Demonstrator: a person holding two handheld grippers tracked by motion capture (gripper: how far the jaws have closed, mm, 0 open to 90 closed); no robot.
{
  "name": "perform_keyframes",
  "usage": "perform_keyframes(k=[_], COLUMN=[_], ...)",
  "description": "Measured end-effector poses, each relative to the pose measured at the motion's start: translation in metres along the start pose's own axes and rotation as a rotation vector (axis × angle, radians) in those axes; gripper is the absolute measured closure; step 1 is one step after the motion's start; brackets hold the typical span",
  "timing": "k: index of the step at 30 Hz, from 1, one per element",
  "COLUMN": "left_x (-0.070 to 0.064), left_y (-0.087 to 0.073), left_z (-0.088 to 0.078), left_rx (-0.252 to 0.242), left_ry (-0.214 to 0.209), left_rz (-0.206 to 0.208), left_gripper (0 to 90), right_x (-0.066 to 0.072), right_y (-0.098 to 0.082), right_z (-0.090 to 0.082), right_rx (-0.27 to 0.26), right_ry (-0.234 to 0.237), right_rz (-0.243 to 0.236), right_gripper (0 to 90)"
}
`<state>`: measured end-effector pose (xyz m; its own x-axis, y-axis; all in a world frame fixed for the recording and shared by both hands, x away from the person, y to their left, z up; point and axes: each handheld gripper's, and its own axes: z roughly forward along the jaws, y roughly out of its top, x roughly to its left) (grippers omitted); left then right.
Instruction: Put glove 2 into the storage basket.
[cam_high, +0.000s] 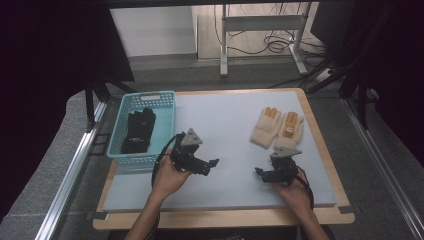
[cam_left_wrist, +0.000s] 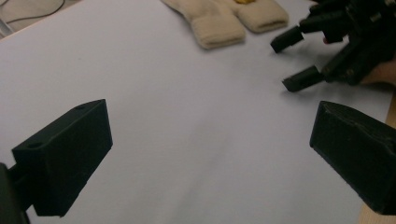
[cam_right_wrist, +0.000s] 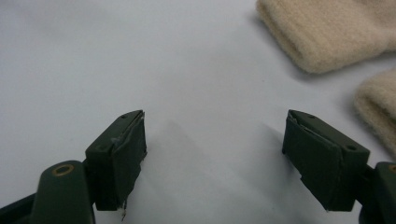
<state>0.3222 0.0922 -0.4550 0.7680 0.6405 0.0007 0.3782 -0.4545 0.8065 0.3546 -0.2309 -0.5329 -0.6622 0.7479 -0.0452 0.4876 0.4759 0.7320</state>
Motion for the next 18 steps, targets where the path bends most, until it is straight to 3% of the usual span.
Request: perform_keyframes(k=[5, 8, 12, 15, 18], left_x=[-0.018, -0.024, -0.025, -0.022, -0.016], left_y=[-0.015, -0.028, -0.045, -0.054, -0.065], left_z=[0.015, 0.025, 0.034, 0.038, 0.041], left_rx=[0.014, 0.039, 0.07, 0.113, 0.127], left_ry=[-0.016, -0.002, -0.006, 0.045, 0.014], left_rz=[0.047, 0.075, 0.056, 0.069, 0.026], left_gripper=[0.0, 0.0, 0.0, 0.0, 0.0], right_x=[0.0, 0.0, 0.0, 0.0, 0.0], right_y=[0.0, 0.0, 0.0, 0.0, 0.0], right_z=[0.0, 0.0, 0.0, 0.0, 0.0], right_rx=[0.0, 0.0, 0.0, 0.0, 0.0], right_ry=[0.0, 0.0, 0.0, 0.0, 0.0], right_rz=[-0.001, 0.0, 0.0, 0.0, 0.0], right_gripper=[21.0, 21.0, 21.0, 21.0, 21.0])
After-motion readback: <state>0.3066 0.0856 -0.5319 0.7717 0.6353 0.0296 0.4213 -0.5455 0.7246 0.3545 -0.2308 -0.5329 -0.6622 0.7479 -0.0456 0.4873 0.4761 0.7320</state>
